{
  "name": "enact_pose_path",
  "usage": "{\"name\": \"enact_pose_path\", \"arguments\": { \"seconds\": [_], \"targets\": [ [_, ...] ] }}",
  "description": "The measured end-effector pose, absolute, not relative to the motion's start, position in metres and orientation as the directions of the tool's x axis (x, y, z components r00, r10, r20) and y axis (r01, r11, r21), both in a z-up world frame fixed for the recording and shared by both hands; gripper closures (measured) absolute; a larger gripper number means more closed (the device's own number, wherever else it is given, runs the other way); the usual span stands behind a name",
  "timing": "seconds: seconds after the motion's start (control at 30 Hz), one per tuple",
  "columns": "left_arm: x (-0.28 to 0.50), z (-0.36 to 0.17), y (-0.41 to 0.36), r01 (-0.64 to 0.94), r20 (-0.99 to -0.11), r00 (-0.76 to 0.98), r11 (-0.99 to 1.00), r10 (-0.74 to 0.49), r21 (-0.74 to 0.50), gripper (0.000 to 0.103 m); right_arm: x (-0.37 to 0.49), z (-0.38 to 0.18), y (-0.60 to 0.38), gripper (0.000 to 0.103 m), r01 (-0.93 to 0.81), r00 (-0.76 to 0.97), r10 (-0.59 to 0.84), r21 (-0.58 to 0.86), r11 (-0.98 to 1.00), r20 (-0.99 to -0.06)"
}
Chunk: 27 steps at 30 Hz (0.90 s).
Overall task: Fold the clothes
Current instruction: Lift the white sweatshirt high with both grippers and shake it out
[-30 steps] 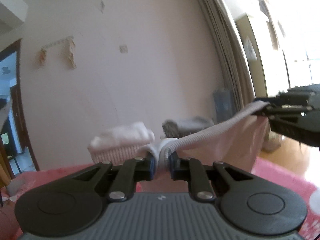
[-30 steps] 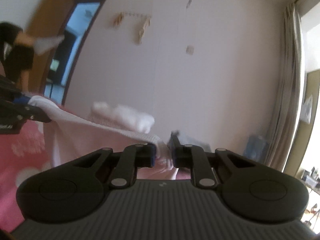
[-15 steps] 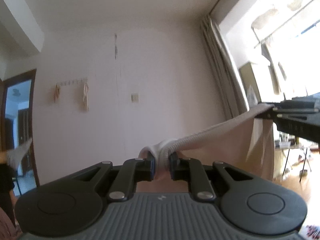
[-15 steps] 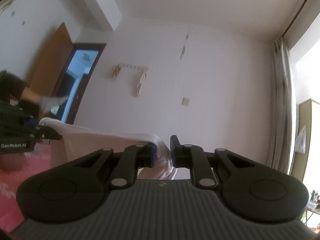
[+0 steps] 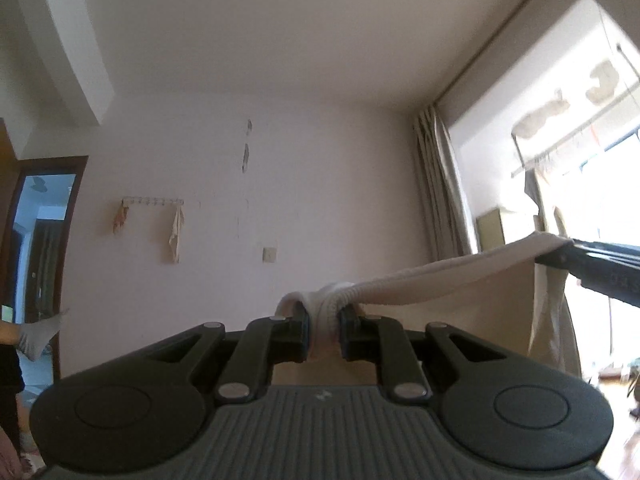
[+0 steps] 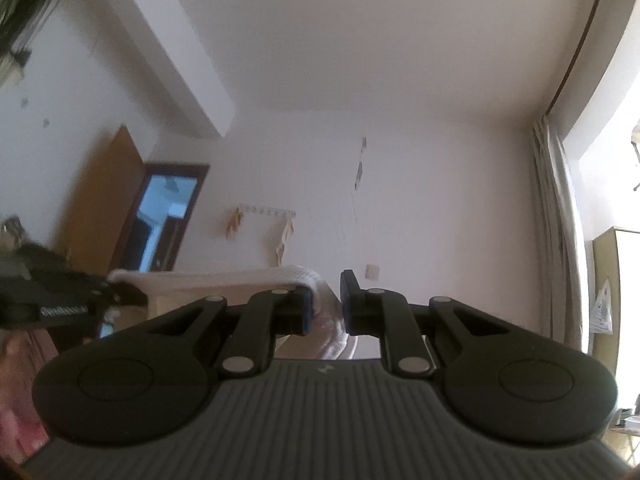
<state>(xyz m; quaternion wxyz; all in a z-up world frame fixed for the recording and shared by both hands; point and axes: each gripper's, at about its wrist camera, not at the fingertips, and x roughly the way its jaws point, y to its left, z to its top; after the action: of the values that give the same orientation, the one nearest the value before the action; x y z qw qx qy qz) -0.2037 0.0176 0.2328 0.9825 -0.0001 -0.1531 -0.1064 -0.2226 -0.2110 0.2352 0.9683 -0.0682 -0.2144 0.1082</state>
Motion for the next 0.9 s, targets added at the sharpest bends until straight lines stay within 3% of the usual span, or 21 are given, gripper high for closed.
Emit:
{"name": "enact_pose_path", "arguments": {
  "seconds": [0.23,0.43,0.53,0.7,0.9],
  "targets": [
    [-0.255,0.266,0.034,0.316,0.373,0.882,0.949,-0.288,-0.016,0.087,-0.262,0.258,-0.224,0.09,-0.237,0.855,0.264,-0.117,0.965,0.446],
    [-0.263,0.276,0.04,0.387,0.38,0.86,0.921,-0.342,-0.047,0.087,-0.295,0.278,-0.235,0.09,-0.287,0.828,0.281,-0.066,0.956,0.485],
    [-0.239,0.269,0.037,0.391,0.323,0.879,0.918,-0.352,-0.063,0.087,-0.312,0.288,-0.24,0.09,-0.311,0.814,0.289,-0.041,0.949,0.505],
    [-0.188,0.253,0.03,0.387,0.203,0.909,0.918,-0.364,-0.083,0.087,-0.269,0.273,-0.243,0.09,-0.272,0.872,0.258,-0.026,0.962,0.415],
    [-0.08,0.2,0.018,0.334,-0.088,0.937,0.941,-0.338,-0.057,0.087,-0.182,0.225,-0.239,0.09,-0.238,0.95,0.237,-0.022,0.971,0.201]
  ]
}}
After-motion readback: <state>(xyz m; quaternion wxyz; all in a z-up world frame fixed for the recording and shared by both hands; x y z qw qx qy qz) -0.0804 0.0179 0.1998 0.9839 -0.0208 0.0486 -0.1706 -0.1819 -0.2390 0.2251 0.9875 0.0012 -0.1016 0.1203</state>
